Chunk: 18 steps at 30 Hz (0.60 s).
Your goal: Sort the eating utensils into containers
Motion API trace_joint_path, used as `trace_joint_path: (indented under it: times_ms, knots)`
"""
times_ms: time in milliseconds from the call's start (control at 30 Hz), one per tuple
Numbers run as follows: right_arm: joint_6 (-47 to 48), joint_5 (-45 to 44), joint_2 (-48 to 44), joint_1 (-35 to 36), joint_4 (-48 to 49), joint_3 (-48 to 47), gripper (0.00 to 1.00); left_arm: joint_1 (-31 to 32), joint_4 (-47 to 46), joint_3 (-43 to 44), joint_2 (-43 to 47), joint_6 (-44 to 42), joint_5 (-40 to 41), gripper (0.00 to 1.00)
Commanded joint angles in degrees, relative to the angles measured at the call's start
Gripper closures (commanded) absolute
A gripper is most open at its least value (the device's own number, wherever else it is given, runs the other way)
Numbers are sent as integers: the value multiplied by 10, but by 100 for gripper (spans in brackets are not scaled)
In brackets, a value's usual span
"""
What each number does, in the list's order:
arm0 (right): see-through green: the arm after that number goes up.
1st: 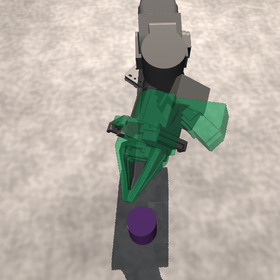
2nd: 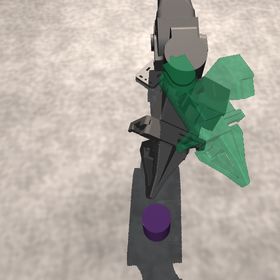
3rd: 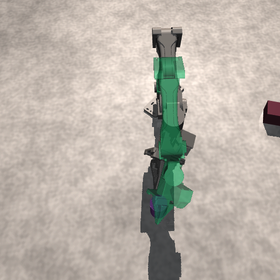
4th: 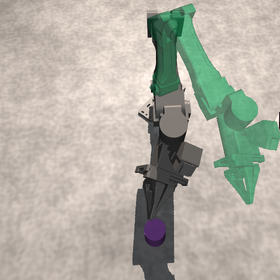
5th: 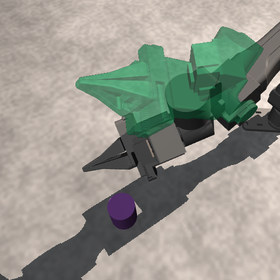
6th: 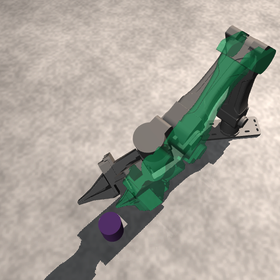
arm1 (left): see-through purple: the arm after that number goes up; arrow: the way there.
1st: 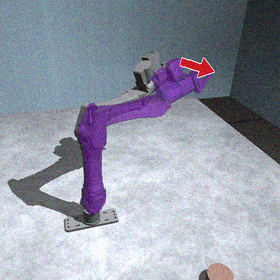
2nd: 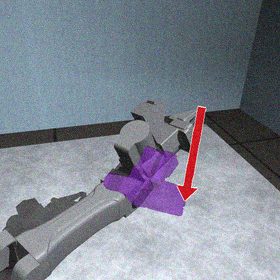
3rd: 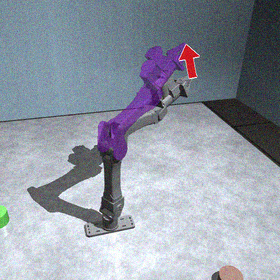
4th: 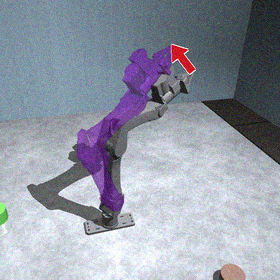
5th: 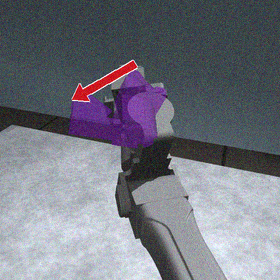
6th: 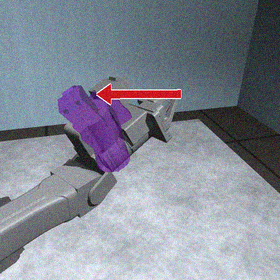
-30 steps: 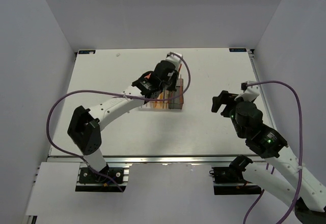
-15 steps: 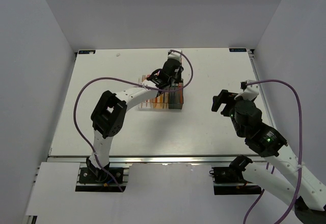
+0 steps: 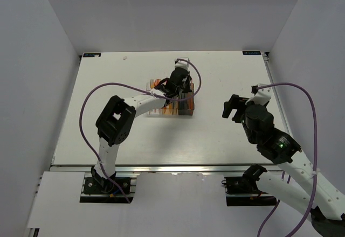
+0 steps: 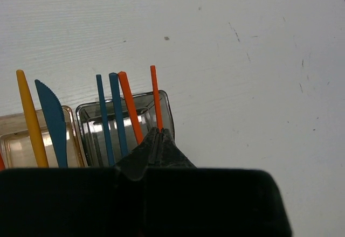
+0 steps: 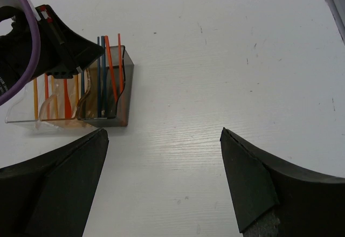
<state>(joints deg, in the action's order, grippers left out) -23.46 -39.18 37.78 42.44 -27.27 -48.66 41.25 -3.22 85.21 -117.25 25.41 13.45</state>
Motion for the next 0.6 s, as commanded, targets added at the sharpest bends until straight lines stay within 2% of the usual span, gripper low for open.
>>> trace_joint_path:
  times_ms: [0,167,333,433,500,533,567]
  knots:
    - [7,-6,-2,-2,12,-15,11,-3,-10,-5,6,13,-7,100]
    - [8,-4,-1,-2,17,-13,11,-3,-31,-29,28,21,-22,100]
    - [9,1,5,-2,18,-11,11,-3,-11,0,68,12,-38,98]
    - [10,8,3,-2,24,-6,11,-3,16,24,95,-7,-37,84]
    - [16,23,5,-2,35,-2,11,-3,50,32,113,-17,-14,67]
    - [18,30,7,-2,38,0,11,-4,59,34,139,-23,-2,57]
    - [21,37,11,-2,41,0,11,-3,71,32,152,-24,12,36]
